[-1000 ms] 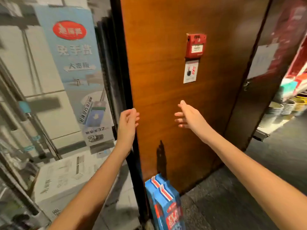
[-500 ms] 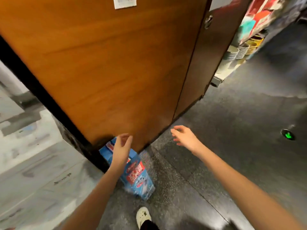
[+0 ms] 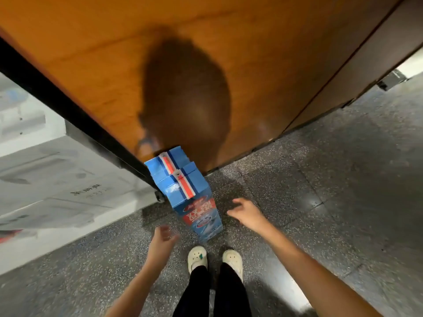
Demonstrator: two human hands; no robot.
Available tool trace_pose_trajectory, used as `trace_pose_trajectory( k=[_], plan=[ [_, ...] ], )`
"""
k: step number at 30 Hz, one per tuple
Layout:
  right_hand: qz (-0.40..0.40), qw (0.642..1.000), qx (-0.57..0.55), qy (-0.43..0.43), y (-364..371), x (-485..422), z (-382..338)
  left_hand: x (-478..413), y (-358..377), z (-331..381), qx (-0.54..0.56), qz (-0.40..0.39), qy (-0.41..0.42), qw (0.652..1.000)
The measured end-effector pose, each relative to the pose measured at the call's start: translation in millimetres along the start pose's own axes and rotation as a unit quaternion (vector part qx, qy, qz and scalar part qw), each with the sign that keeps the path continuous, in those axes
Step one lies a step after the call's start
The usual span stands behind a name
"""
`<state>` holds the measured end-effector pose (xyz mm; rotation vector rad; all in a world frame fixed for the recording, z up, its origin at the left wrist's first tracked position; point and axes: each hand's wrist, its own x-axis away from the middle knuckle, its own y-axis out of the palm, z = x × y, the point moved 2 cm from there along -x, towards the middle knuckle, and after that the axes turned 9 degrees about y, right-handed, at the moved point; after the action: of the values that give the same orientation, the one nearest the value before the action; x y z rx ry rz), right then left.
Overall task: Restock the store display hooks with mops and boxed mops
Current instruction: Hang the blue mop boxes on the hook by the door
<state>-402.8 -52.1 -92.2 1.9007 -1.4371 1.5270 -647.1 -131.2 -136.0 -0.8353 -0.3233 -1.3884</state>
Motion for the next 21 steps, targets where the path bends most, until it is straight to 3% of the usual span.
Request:
trace_pose_trajectory(
  k=[7,15,21],
  plan=[
    [0.005,0.999,0.040,-0.030,33,-86,-7,-76,14,-38,0.031,0.001,0.027,0.999],
    [-0.027,0.988,0.082,-0.125,64,-148,-29,-130,42,-55,0.065,-0.035,0.086,0.994],
    [-0.098,0.980,0.117,-0.131,64,-168,-36,-150,59,-56,0.097,-0.071,0.104,0.987]
  ],
)
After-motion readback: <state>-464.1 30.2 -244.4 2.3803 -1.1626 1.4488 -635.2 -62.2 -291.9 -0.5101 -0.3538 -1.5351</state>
